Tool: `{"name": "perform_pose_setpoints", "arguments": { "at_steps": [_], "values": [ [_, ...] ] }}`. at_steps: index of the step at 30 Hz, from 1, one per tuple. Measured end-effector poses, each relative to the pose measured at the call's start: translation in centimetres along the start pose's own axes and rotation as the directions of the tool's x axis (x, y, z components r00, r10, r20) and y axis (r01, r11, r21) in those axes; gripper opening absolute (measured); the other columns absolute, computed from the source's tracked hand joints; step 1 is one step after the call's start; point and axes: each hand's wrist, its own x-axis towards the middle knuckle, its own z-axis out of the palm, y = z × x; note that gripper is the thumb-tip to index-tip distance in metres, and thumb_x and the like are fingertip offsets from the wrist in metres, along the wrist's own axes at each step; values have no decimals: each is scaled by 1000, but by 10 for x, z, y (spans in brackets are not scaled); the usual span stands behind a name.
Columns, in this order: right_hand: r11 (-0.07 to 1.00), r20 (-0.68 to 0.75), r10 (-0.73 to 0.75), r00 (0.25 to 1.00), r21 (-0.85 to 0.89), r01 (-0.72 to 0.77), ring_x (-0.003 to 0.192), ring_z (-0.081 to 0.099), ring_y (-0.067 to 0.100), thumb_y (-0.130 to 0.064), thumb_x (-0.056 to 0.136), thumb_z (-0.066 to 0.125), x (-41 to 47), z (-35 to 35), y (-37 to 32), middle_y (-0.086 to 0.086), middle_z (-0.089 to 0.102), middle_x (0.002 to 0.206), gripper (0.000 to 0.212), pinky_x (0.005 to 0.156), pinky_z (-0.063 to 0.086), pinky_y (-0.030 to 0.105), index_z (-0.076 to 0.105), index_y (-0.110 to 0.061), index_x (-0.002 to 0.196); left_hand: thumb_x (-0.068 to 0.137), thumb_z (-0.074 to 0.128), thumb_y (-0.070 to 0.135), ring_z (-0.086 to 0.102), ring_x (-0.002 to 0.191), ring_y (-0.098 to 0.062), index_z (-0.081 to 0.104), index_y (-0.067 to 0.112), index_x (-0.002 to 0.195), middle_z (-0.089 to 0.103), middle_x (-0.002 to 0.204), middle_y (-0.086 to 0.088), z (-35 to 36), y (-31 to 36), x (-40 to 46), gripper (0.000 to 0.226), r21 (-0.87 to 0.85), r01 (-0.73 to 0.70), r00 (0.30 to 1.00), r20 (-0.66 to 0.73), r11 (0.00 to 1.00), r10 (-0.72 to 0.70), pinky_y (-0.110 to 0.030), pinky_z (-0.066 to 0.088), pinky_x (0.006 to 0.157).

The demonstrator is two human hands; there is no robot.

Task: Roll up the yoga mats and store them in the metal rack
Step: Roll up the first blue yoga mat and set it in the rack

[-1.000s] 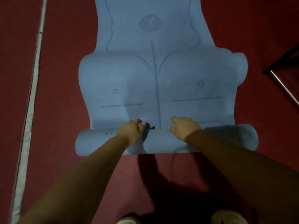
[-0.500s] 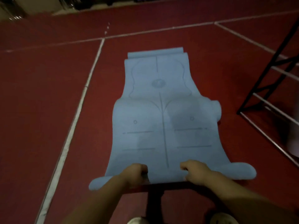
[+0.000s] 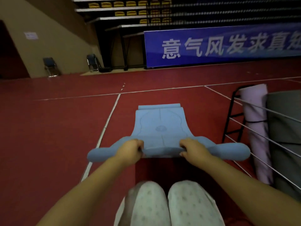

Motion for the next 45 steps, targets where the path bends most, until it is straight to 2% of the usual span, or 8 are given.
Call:
{"name": "perform_pose_setpoints", "arguments": {
  "at_steps": [11, 13, 18, 26, 29, 34, 39, 45],
  "values": [
    [941, -94, -325, 941, 68, 332, 74, 46, 16, -17, 73, 63, -139, -2, -5, -13, 38, 78, 22, 62, 39, 34, 44, -28, 73, 82, 59, 25, 52, 82, -25, 43, 17, 77, 43, 85, 2, -13, 43, -134, 18, 86, -265, 955, 161, 960, 250, -27, 25, 62],
    [935, -91, -316, 945, 143, 326, 73, 49, 14, -28, 76, 60, -143, 4, -1, -17, 37, 73, 11, 63, 44, 35, 51, -23, 75, 84, 62, 22, 46, 77, -17, 42, 19, 78, 42, 84, 4, -7, 38, -136, 21, 34, -257, 952, 180, 966, 247, -27, 28, 63],
    [935, -69, -246, 967, 244, 256, 84, 52, 1, -52, 87, 40, -158, 16, 7, -21, 48, 85, 44, 78, 44, 22, 65, -17, 93, 88, 53, 41, 55, 85, -12, 61, 23, 103, 58, 99, 9, -2, 39, -139, 25, -7, -307, 948, 88, 952, 307, -24, 41, 71],
    [961, -43, -98, 994, 255, 105, 102, 58, 13, -24, 99, 46, -140, 20, -3, -8, 63, 109, 24, 88, 43, 28, 65, -20, 112, 95, 56, 25, 53, 74, -4, 65, 20, 107, 59, 79, 14, 9, 34, -123, 16, -239, -21, 990, 131, 971, 53, -5, 34, 61],
    [969, -14, 27, 1000, 248, -23, 105, 59, 16, -26, 99, 45, -128, 29, -3, -6, 65, 112, 27, 89, 41, 30, 58, -26, 123, 97, 50, 29, 51, 65, -7, 51, 24, 119, 56, 71, 11, 21, 37, -116, 22, -256, 87, 989, 138, 963, -53, -20, 37, 58],
    [995, -452, -68, 890, 29, 91, 86, 56, 21, -11, 72, 53, -125, 45, -22, -1, 65, 95, 28, 77, 29, 32, 71, -24, 89, 90, 53, 17, 52, 99, -22, 55, 25, 122, 56, 113, 1, 40, 40, -106, 32, -90, -29, 994, -104, 995, 20, -34, 38, 79],
    [981, -391, -112, 914, 104, 164, 69, 54, 22, 0, 59, 60, -131, 57, -34, -1, 59, 74, 24, 59, 47, 32, 67, -16, 75, 58, 43, 15, 54, 71, -18, 67, 23, 70, 57, 68, 5, 45, 58, -102, 28, 145, -201, 960, -167, 969, 224, -29, 30, 68],
    [945, -311, -65, 948, 286, 158, 86, 52, 11, -19, 78, 66, -146, 54, -26, -4, 64, 92, 21, 80, 38, 19, 70, -16, 99, 84, 52, 16, 59, 91, -25, 71, 12, 101, 65, 96, -8, 43, 60, -113, 27, -175, -111, 993, -60, 978, 102, -29, 45, 76]
  ]
}}
